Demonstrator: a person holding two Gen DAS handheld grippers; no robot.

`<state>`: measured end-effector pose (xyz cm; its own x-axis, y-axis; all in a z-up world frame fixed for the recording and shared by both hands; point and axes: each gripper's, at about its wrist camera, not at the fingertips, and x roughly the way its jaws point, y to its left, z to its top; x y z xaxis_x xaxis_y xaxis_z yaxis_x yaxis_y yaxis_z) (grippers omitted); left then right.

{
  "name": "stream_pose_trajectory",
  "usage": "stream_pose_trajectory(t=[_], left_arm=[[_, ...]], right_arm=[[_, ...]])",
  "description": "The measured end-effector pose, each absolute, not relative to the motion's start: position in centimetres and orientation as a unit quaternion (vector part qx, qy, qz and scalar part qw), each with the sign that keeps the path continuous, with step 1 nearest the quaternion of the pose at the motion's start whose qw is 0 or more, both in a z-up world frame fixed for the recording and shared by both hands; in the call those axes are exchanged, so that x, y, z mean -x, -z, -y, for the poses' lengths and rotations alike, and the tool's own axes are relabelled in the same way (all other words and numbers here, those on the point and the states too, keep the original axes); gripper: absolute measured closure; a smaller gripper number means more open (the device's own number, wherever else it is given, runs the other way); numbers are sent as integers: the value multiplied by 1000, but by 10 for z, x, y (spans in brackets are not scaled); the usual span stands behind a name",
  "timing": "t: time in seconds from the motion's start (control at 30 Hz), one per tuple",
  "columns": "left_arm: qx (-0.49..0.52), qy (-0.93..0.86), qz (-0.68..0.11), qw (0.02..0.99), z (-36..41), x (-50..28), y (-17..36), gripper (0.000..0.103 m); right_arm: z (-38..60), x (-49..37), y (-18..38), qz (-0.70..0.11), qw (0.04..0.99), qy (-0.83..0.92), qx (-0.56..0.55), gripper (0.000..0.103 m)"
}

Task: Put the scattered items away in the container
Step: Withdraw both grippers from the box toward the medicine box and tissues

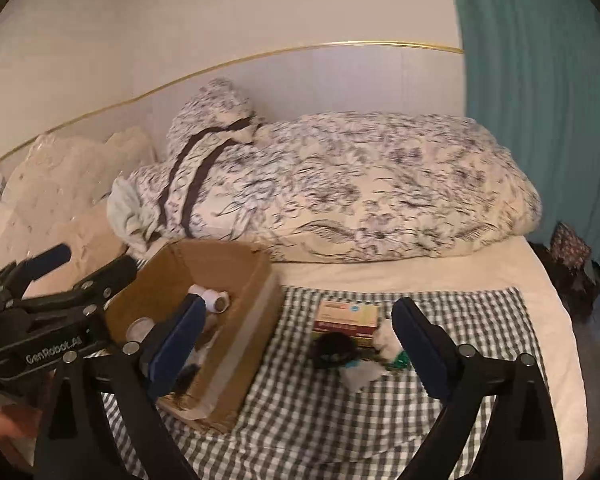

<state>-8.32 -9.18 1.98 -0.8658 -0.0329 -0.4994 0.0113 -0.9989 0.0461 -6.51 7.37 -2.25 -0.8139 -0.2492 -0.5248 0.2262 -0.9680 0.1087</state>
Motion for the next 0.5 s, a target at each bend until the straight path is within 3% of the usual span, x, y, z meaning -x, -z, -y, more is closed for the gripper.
stream_pose_trajectory(t=[0.27, 0.5], left_arm=[[-259, 966, 20, -6, 66, 83, -17, 0], [-268, 962, 35, -20, 39, 90, -4, 0]], right_arm=[[-125, 61, 25, 55, 91, 956, -274, 0], [-154, 62, 40, 56, 78, 953, -289, 0]])
